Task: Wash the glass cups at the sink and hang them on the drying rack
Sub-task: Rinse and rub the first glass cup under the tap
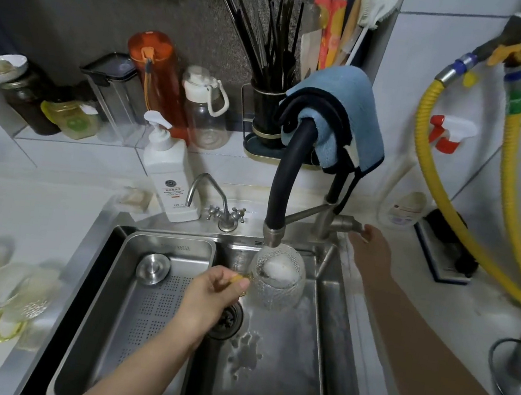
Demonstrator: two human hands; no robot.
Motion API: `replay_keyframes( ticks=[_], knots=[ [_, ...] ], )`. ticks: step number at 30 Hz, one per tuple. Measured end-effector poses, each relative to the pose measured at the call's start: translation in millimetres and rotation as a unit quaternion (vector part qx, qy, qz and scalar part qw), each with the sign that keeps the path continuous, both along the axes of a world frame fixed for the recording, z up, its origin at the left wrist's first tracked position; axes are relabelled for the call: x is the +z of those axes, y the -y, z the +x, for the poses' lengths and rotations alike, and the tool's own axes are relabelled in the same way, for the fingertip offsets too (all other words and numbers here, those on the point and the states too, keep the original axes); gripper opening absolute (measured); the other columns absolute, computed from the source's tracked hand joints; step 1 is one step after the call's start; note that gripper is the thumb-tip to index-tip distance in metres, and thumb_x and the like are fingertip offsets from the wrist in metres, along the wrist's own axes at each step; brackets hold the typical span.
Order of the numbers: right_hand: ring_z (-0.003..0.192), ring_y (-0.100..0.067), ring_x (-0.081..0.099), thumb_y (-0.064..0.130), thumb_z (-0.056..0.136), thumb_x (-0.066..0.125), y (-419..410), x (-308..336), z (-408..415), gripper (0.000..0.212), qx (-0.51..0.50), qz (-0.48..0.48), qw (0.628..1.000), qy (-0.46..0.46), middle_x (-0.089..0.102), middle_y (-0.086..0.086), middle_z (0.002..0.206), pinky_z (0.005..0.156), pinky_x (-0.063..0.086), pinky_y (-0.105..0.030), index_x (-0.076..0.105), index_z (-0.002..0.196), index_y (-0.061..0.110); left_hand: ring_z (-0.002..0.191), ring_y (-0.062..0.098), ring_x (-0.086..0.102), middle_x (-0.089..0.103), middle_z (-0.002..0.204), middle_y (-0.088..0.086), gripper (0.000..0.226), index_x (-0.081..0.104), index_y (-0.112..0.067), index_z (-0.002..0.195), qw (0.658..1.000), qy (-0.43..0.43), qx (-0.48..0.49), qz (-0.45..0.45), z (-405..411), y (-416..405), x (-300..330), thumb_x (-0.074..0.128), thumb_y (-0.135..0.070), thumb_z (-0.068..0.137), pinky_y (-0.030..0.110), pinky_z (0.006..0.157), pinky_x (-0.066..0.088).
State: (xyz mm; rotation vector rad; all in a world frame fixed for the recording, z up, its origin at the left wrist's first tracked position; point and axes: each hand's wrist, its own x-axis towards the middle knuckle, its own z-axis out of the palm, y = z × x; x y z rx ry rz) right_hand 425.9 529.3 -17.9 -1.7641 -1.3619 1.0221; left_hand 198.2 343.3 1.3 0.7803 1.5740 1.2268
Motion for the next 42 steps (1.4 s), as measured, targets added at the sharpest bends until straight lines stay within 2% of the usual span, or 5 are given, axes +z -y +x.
replay_keyframes(
  ticks=[4, 10, 26, 37, 42],
  knots=[
    [0.083, -0.034, 0.056, 0.009, 0.094, 0.049, -17, -11, -1, 0.02, 0.014, 0.007, 0.997, 0.073, 0.057, -0.019, 0.083, 0.072, 0.034, -0.031, 0.06, 0.087, -0.006, 0.077, 0.018, 0.059, 0.066, 0.073, 0.003, 0.004, 0.067, -0.004, 0.082, 1.0, 0.027, 0.009, 0.006, -1, -3, -1, 0.069, -0.007, 0.084, 0.038, 0.086, 0.048],
    [0.105, -0.038, 0.058, 0.006, 0.098, 0.041, -29, -17, -1, 0.027, 0.015, 0.029, 0.991, 0.132, 0.064, -0.027, 0.109, 0.086, 0.04, -0.035, 0.063, 0.107, -0.008, 0.074, 0.018, 0.056, 0.062, 0.075, 0.008, 0.012, 0.065, 0.001, 0.088, 0.999, 0.048, 0.013, 0.011, -1, -9, 1, 0.07, -0.009, 0.083, 0.029, 0.078, 0.048],
    [0.102, -0.036, 0.059, 0.004, 0.097, 0.039, -33, -26, 5, 0.032, -0.004, 0.04, 0.991, 0.131, 0.066, -0.025, 0.109, 0.072, 0.029, -0.025, 0.065, 0.113, -0.005, 0.079, 0.02, 0.058, 0.065, 0.075, 0.006, 0.009, 0.066, -0.001, 0.087, 0.999, 0.051, 0.008, -0.005, -2, -11, 1, 0.069, -0.009, 0.083, 0.029, 0.081, 0.05],
    [0.071, -0.021, 0.049, 0.011, 0.094, 0.053, 42, 3, -30, 0.014, -0.004, -0.008, 0.996, -0.092, 0.051, -0.006, 0.073, 0.062, 0.038, -0.028, 0.058, 0.081, 0.008, 0.08, 0.02, 0.058, 0.065, 0.079, 0.011, 0.009, 0.064, 0.003, 0.087, 0.999, 0.032, 0.023, -0.015, -10, -5, -7, 0.068, -0.006, 0.086, 0.035, 0.083, 0.048],
    [0.123, -0.008, 0.048, 0.007, 0.089, 0.057, 113, -2, -57, 0.054, 0.242, -0.071, 0.949, -0.188, 0.05, 0.008, 0.137, 0.102, 0.042, -0.031, 0.046, 0.133, 0.035, 0.077, 0.024, 0.059, 0.065, 0.079, 0.016, 0.013, 0.064, 0.004, 0.086, 0.999, 0.014, 0.044, -0.027, -18, -4, -18, 0.068, -0.008, 0.086, 0.038, 0.08, 0.05]
  ],
)
